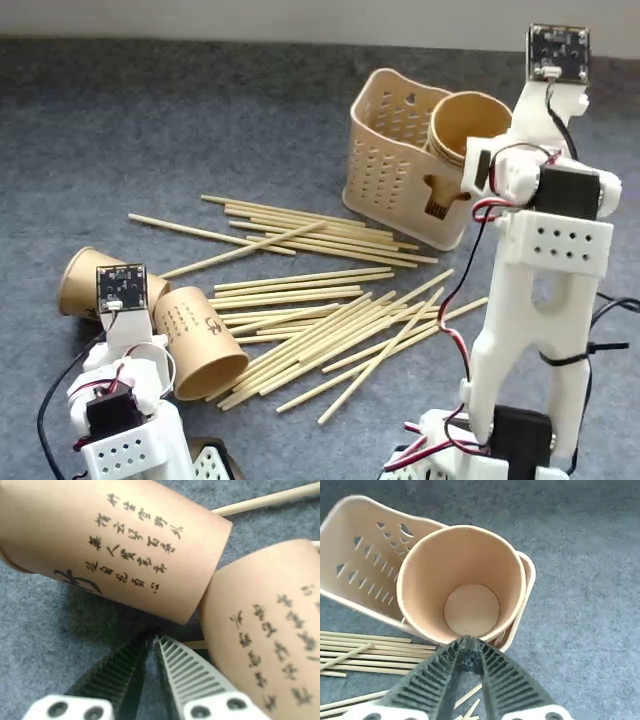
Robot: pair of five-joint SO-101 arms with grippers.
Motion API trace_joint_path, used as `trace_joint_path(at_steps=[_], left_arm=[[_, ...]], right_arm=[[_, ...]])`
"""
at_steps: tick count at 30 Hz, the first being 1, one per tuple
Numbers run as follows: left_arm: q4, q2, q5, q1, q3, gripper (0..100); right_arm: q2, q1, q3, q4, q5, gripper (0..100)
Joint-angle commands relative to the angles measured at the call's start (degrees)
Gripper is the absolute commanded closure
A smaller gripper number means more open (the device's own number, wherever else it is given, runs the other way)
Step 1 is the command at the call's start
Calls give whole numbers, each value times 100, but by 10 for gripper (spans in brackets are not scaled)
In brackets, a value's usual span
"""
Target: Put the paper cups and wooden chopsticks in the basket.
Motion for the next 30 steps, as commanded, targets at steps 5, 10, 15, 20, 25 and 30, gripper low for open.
trace_joint_path(at_steps=[5, 10, 15, 20, 25, 30], left_arm=[[9, -84, -18, 92, 110, 986], [9, -84, -18, 92, 110, 986], [9, -84, -18, 92, 110, 986], [9, -84, -18, 92, 110, 986], [9, -84, -18, 92, 110, 986], [9, -84, -18, 92, 110, 986]], right_arm=[[-101, -84, 752, -409, 18, 991], [-101, -119, -4, -4, 18, 991], [-101, -365, -725, 646, 18, 991], [-101, -593, -1103, 1279, 18, 991], [-303, -804, -1112, 1622, 18, 991], [-857, -1130, -1086, 1323, 0, 990]])
